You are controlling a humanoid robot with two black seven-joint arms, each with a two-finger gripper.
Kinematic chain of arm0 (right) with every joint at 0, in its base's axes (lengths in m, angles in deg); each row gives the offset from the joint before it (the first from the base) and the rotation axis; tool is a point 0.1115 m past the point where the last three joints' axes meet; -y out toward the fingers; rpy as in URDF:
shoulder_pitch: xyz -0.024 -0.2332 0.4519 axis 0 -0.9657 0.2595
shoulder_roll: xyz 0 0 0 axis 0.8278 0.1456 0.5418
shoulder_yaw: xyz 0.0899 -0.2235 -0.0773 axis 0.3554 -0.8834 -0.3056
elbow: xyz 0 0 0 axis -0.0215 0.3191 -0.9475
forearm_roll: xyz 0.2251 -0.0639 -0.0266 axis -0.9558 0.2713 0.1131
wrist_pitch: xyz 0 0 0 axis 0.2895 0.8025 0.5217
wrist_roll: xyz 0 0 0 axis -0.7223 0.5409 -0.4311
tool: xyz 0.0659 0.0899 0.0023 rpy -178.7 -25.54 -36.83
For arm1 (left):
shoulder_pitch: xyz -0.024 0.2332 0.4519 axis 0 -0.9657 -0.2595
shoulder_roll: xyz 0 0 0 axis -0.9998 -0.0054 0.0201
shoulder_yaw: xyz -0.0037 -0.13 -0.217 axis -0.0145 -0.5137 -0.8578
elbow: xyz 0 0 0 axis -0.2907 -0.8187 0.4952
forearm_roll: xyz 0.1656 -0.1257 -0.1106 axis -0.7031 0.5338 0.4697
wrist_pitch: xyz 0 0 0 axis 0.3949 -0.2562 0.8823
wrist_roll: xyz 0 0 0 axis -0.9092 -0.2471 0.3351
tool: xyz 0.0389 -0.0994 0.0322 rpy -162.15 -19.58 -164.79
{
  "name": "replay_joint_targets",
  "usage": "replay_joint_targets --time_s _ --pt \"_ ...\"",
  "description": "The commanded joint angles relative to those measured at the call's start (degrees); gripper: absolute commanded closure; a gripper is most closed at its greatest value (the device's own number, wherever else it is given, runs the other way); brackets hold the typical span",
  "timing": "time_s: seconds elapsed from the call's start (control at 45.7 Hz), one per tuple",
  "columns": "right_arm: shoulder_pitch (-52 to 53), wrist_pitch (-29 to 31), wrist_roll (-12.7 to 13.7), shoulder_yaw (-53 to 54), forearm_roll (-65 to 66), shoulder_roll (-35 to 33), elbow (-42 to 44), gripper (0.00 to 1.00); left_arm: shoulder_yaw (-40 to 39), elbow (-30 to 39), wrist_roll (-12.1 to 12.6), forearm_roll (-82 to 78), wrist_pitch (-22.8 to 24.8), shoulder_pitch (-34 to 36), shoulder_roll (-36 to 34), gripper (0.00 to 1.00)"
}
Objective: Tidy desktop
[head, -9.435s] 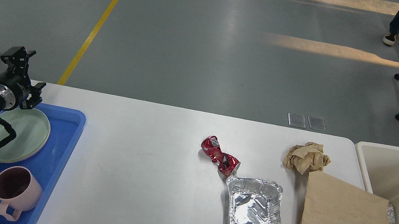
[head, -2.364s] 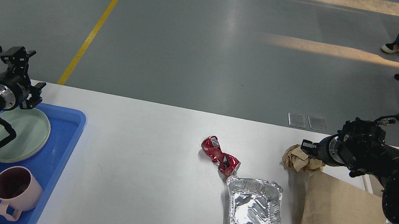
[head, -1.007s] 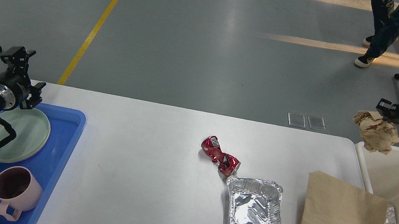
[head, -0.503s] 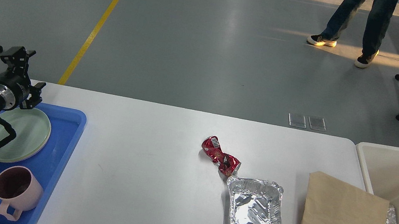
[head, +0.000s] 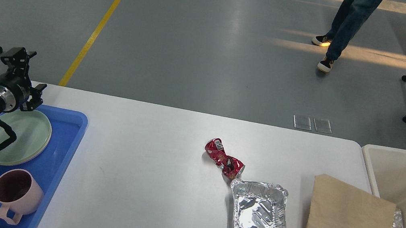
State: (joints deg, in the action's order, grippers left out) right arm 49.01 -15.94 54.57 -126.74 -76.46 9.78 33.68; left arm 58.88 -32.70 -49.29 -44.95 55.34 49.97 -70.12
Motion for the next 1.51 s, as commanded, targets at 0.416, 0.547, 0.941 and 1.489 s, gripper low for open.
replay_joint_targets --time_s 0.416,0.547,0.941,1.489 --pt "-1.0 2.8 -0.1 1.1 -0.1 -5.1 -3.2 1.00 0.0 0.0 0.0 0.0 -0.1 0.0 0.0 0.04" --pt "-1.9 2.8 -0.1 1.2 0.0 -5.8 -3.4 1.00 0.0 0.0 0.0 0.0 0.0 0.0 0.0 0.04" --pt "-5.9 2.6 -0.1 2.9 -0.1 -5.8 -3.3 1.00 0.0 0.0 0.0 0.0 0.0 0.0 0.0 0.04" --pt "-6.1 1.8 -0.1 2.9 -0.1 -5.8 -1.9 0.95 0.0 0.0 0.1 0.0 0.0 0.0 0.0 0.04"
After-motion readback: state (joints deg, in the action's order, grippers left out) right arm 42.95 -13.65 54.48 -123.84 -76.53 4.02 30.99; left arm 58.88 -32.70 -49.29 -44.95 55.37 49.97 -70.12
